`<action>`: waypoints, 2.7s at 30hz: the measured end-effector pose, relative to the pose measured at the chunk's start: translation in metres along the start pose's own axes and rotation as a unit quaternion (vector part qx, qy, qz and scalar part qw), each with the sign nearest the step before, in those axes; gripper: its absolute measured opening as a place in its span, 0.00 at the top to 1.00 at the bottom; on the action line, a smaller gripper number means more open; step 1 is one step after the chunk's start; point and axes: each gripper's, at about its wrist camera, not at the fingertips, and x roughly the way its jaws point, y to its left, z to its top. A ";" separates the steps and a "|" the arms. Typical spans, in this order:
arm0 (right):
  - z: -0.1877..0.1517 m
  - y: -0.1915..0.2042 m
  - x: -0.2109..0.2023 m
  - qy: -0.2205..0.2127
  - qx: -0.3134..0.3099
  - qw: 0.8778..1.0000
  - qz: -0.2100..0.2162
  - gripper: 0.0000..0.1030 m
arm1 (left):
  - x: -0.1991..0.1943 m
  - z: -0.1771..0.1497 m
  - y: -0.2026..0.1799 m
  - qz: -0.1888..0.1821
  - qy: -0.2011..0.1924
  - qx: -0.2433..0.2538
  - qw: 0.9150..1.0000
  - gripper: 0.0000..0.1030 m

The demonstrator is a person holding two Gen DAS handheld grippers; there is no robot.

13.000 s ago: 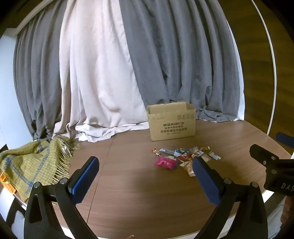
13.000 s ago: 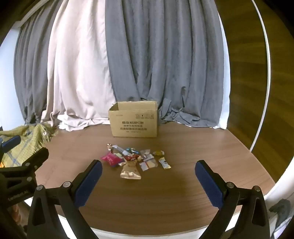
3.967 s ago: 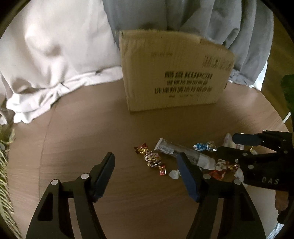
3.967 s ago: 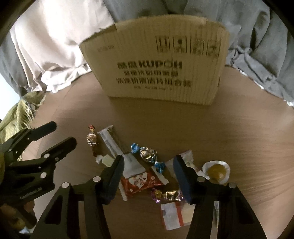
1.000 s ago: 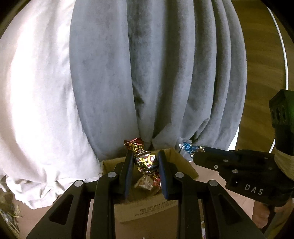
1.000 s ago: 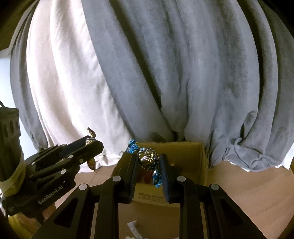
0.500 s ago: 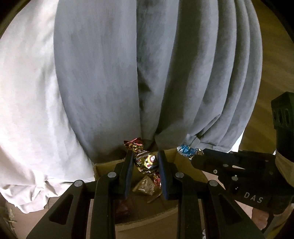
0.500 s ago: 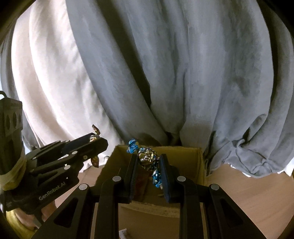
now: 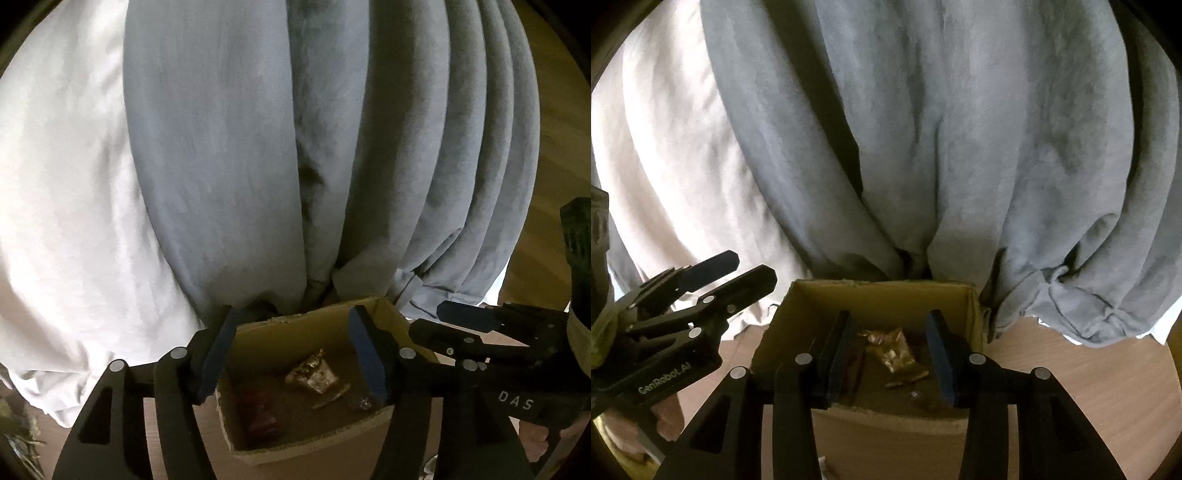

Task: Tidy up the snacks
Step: 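Lift both candies into the box and open both tools, then grasp the red-and-white packet with the left tool while the right grasps the white-and-gold bar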

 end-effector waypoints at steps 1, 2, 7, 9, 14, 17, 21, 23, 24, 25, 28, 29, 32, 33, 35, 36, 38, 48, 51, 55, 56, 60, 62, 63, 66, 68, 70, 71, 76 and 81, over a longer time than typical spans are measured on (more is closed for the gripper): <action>-0.002 0.002 -0.005 -0.004 -0.003 1.000 -0.002 0.59 | -0.005 -0.001 -0.002 0.000 -0.006 0.003 1.000 0.38; -0.004 0.004 -0.011 -0.010 -0.007 1.000 -0.005 0.59 | -0.012 -0.002 -0.004 -0.001 -0.012 0.006 1.000 0.38; -0.015 0.011 -0.042 -0.036 -0.020 0.999 -0.016 0.59 | -0.041 -0.010 -0.020 -0.010 -0.033 0.030 0.999 0.36; -0.021 0.010 -0.053 -0.039 -0.018 0.999 -0.017 0.59 | -0.050 -0.014 -0.029 -0.019 -0.036 0.039 0.998 0.35; -0.041 0.001 -0.075 -0.039 -0.003 0.999 -0.018 0.59 | -0.062 -0.026 -0.050 -0.033 -0.036 0.064 0.997 0.35; -0.053 -0.005 -0.086 -0.032 0.006 0.999 -0.024 0.59 | -0.066 -0.037 -0.061 -0.039 -0.032 0.073 0.996 0.35; -0.070 -0.010 -0.100 -0.027 0.009 0.999 -0.038 0.59 | -0.072 -0.055 -0.072 -0.051 -0.019 0.085 0.995 0.35; -0.080 -0.012 -0.104 -0.021 0.012 0.999 -0.047 0.59 | -0.074 -0.065 -0.077 -0.052 -0.012 0.096 0.994 0.35; -0.085 -0.014 -0.105 -0.018 0.014 0.998 -0.050 0.59 | -0.075 -0.071 -0.079 -0.051 -0.009 0.101 0.994 0.35; -0.091 -0.016 -0.106 -0.014 0.016 0.998 -0.053 0.59 | -0.076 -0.077 -0.081 -0.051 -0.006 0.106 0.993 0.35; -0.111 -0.018 -0.107 0.006 0.022 0.998 -0.061 0.59 | -0.077 -0.096 -0.086 -0.047 0.009 0.120 0.992 0.35; -0.116 -0.019 -0.106 0.014 0.024 0.998 -0.060 0.59 | -0.077 -0.104 -0.088 -0.050 0.017 0.125 0.991 0.35; -0.135 -0.021 -0.104 0.038 0.035 0.997 -0.057 0.59 | -0.076 -0.124 -0.090 -0.058 0.041 0.127 0.989 0.35; -0.141 -0.022 -0.102 0.046 0.039 0.997 -0.056 0.59 | -0.076 -0.130 -0.091 -0.061 0.048 0.129 0.989 0.35; -0.155 -0.024 -0.099 0.066 0.049 0.995 -0.054 0.59 | -0.075 -0.141 -0.093 -0.065 0.060 0.134 0.987 0.35; -0.162 -0.023 -0.097 0.075 0.050 0.995 -0.053 0.59 | -0.075 -0.147 -0.094 -0.065 0.064 0.138 0.986 0.35; -0.176 -0.024 -0.092 0.097 0.058 0.992 -0.048 0.59 | -0.075 -0.155 -0.095 -0.067 0.068 0.140 0.986 0.35; -0.218 -0.020 -0.072 0.159 0.061 0.985 -0.031 0.59 | -0.061 -0.192 -0.097 -0.086 0.103 0.168 0.977 0.36; -0.229 -0.019 -0.066 0.174 0.065 0.982 -0.031 0.59 | -0.052 -0.202 -0.097 -0.097 0.121 0.166 0.974 0.39; -0.240 -0.024 -0.059 0.193 0.084 0.977 -0.036 0.59 | -0.038 -0.217 -0.100 -0.109 0.144 0.170 0.969 0.42; -0.243 -0.026 -0.057 0.197 0.091 0.976 -0.036 0.59 | -0.035 -0.219 -0.101 -0.111 0.148 0.172 0.968 0.42; -0.254 -0.030 -0.052 0.216 0.112 0.969 -0.028 0.59 | -0.025 -0.228 -0.106 -0.119 0.162 0.177 0.964 0.44; -0.257 -0.032 -0.050 0.222 0.124 0.967 -0.025 0.59 | -0.021 -0.231 -0.107 -0.124 0.167 0.174 0.962 0.45; -0.259 -0.034 -0.049 0.224 0.129 0.966 -0.024 0.59 | -0.018 -0.232 -0.107 -0.126 0.171 0.173 0.962 0.45; -0.262 -0.038 -0.047 0.227 0.139 0.963 -0.030 0.59 | -0.011 -0.236 -0.107 -0.129 0.180 0.167 0.961 0.47; -0.262 -0.040 -0.046 0.226 0.140 0.963 -0.040 0.59 | -0.005 -0.238 -0.108 -0.133 0.188 0.164 0.959 0.47; -0.261 -0.043 -0.047 0.221 0.138 0.964 -0.053 0.59 | 0.001 -0.240 -0.109 -0.134 0.196 0.160 0.958 0.48; -0.261 -0.044 -0.048 0.219 0.134 0.965 -0.061 0.59 | 0.004 -0.242 -0.110 -0.133 0.201 0.158 0.958 0.52; -0.257 -0.050 -0.045 0.219 0.134 0.964 -0.069 0.59 | 0.011 -0.248 -0.115 -0.131 0.207 0.150 0.958 0.56; -0.253 -0.053 -0.045 0.214 0.125 0.966 -0.077 0.59 | 0.017 -0.253 -0.116 -0.134 0.226 0.131 0.956 0.78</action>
